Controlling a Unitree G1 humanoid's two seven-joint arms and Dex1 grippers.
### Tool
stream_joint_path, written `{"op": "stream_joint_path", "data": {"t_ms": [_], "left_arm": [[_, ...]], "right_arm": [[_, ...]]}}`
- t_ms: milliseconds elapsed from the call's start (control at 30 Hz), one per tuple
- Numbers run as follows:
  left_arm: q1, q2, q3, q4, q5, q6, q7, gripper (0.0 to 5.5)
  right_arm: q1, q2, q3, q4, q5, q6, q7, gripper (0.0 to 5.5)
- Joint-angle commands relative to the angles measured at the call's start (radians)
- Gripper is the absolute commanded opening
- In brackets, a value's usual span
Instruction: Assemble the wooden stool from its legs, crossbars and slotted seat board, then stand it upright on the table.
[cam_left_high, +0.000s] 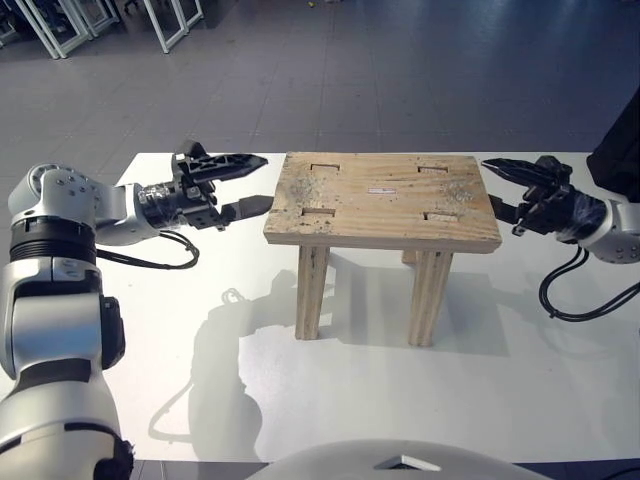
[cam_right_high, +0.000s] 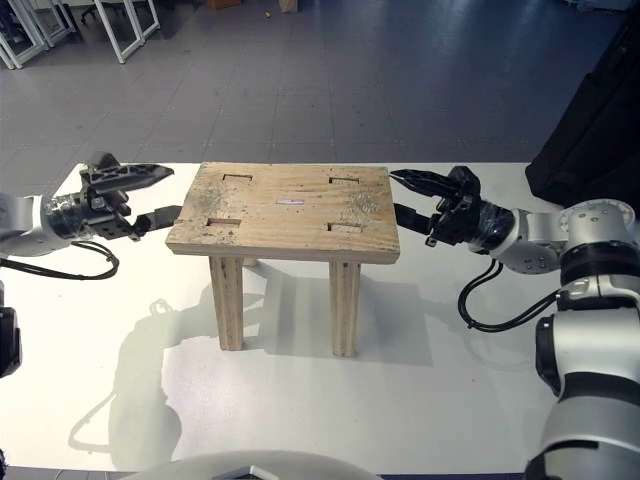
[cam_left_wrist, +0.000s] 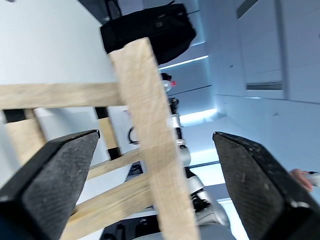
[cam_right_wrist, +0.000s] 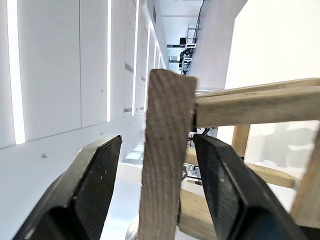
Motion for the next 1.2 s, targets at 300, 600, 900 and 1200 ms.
{"op": "stream_joint_path", "data": {"t_ms": [300,600,900,1200], "left_arm": [[0.241,-0.312,0.320,-0.422,0.361,-0.752,0.601,4.19],[0.426,-0.509,0.225,-0.681,0.728,-1.100,1.018,4.19],[0.428,-0.529,0.133,-0.672,0.887,-1.153,1.005,4.19],[0.410,-0.564,0.152,-0.629,0.915,-1.187,1.012,4.19]], "right_arm": [[0.386,0.305,-0.448,-0.662,-0.522,-0.890,-0.461,2.63],[0.533,0.412,-0.176,-0.954,-1.288,-1.219,-0.924,2.63],[0.564,0.538,-0.174,-0.983,-1.421,-1.222,-0.888,2.63],[0.532,0.570,-0.212,-0.933,-1.485,-1.254,-0.833,2.63]]}}
